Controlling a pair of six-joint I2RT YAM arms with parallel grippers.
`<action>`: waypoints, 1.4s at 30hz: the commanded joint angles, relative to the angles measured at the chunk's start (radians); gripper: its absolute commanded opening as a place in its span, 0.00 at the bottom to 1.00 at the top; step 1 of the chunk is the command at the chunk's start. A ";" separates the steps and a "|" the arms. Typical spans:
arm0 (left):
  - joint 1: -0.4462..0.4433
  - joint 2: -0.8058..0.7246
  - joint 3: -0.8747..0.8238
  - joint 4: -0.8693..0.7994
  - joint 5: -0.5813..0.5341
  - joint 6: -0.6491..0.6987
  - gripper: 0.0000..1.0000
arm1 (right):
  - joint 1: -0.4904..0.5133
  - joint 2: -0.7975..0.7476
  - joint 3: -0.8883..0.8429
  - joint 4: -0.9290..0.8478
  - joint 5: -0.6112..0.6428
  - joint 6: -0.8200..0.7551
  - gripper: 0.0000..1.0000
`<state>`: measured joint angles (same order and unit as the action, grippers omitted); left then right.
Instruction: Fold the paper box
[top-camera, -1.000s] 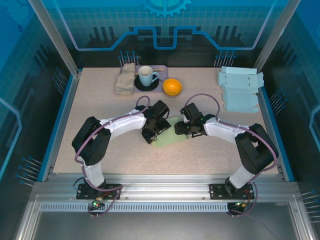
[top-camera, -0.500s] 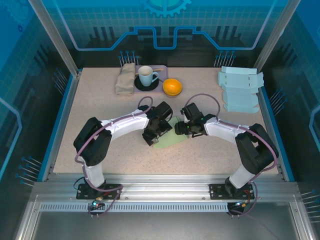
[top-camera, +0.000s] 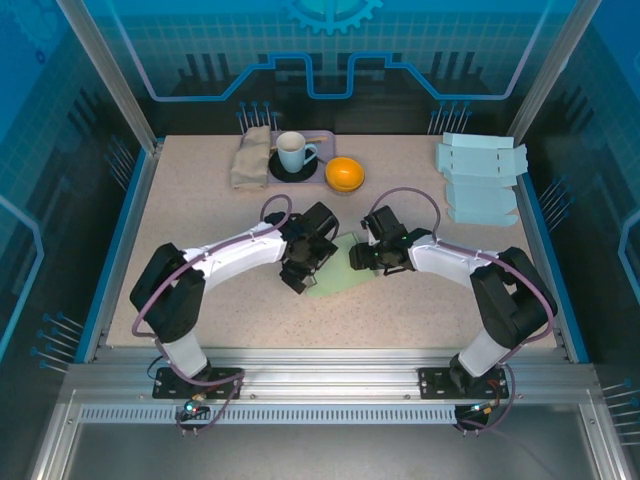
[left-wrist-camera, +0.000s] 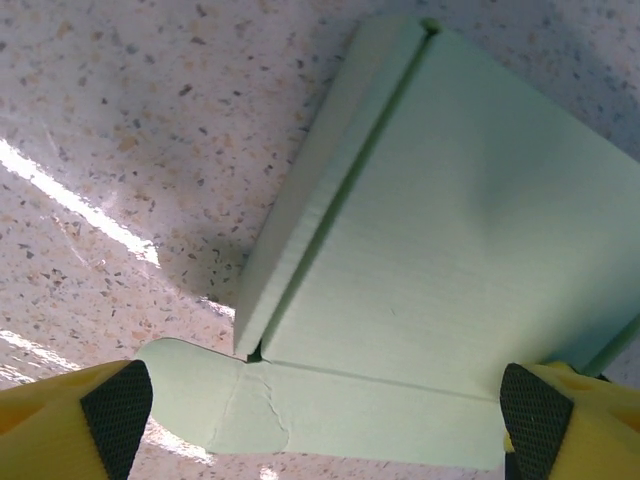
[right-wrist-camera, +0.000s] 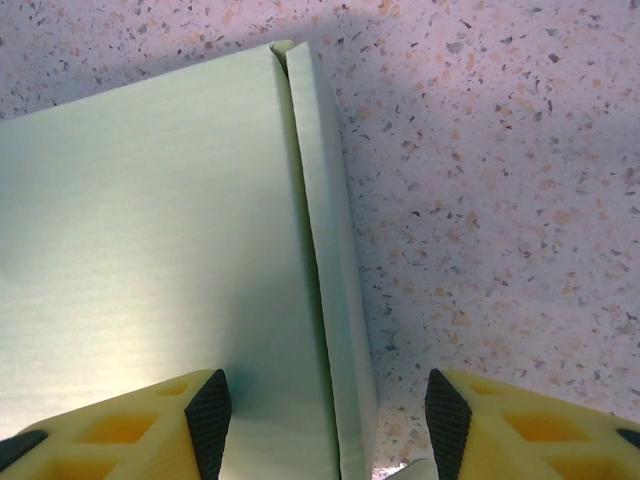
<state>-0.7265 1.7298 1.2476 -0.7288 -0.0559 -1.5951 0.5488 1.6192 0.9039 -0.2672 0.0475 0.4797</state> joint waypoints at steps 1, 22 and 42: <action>-0.020 -0.024 -0.015 0.029 -0.019 -0.105 0.94 | -0.015 0.002 -0.019 -0.033 -0.012 0.010 0.57; -0.040 0.032 -0.063 0.126 -0.037 -0.129 0.95 | -0.030 -0.003 -0.057 -0.015 -0.040 0.011 0.57; -0.059 0.068 -0.085 0.178 -0.077 -0.128 0.89 | -0.033 -0.006 -0.067 -0.015 -0.054 0.018 0.56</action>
<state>-0.7773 1.7870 1.1622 -0.5495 -0.0933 -1.7061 0.5266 1.6127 0.8700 -0.2180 -0.0044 0.4911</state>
